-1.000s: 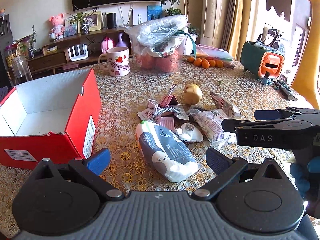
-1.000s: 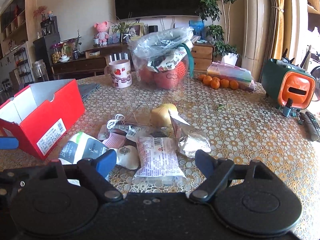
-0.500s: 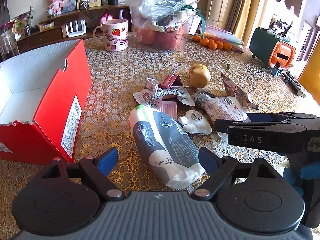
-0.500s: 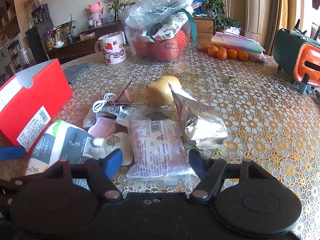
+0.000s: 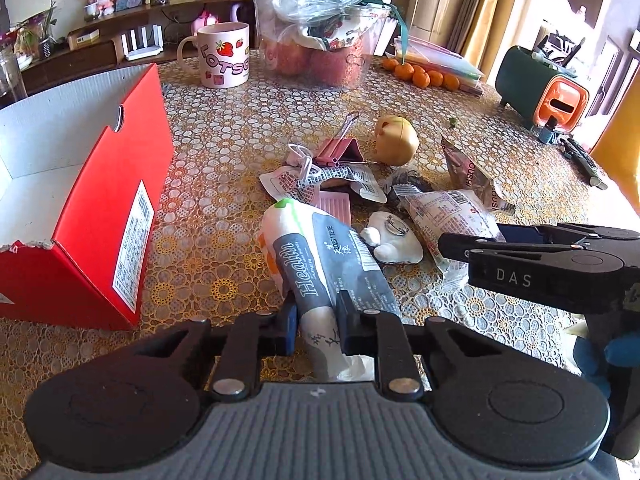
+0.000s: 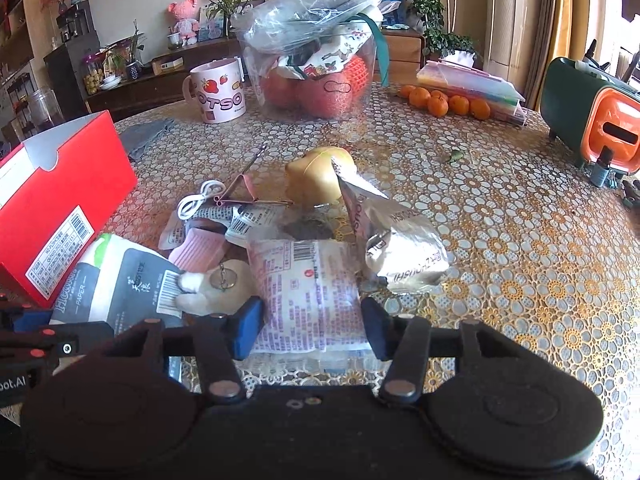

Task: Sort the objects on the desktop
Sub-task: 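Grasp the white-pink snack bag with the right tool while the left tool grasps the white-grey packaged tube, then carry both packages into the red shoebox and open both tools to release them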

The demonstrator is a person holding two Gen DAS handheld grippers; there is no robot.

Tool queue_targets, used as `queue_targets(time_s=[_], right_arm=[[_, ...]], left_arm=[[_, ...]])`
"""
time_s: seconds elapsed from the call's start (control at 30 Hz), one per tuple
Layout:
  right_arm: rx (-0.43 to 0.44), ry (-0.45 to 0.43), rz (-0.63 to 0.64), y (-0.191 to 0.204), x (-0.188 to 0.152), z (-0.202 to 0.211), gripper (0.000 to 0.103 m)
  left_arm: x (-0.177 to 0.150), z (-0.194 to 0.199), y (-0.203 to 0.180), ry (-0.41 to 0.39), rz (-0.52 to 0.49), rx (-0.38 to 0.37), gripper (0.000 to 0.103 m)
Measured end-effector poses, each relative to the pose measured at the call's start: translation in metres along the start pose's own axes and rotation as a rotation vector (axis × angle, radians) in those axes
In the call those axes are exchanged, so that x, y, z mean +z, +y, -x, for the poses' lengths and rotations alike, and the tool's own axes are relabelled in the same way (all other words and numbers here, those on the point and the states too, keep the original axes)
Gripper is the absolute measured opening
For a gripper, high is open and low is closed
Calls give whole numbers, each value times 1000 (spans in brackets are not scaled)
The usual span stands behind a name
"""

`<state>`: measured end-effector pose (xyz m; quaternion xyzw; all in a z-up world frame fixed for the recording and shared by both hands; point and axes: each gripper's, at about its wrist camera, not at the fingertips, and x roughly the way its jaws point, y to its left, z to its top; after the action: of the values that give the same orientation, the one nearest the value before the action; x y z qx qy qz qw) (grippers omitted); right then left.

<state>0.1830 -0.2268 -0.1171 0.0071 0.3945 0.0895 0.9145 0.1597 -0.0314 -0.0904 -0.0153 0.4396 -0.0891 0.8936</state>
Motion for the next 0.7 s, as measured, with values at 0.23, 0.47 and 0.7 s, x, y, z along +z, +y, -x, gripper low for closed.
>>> queue_targets(time_s=[0.23, 0.47, 0.7], right_arm=[[15, -5, -7, 2, -6, 24, 50], [34, -35, -15, 6, -11, 55, 46], [61, -86, 5, 23, -1, 87, 45]], left_arm=[[-6, 15, 8, -27, 25, -12, 12], [-14, 43, 16, -70, 36, -40, 12], [-11, 72, 27, -100, 54, -49, 12]])
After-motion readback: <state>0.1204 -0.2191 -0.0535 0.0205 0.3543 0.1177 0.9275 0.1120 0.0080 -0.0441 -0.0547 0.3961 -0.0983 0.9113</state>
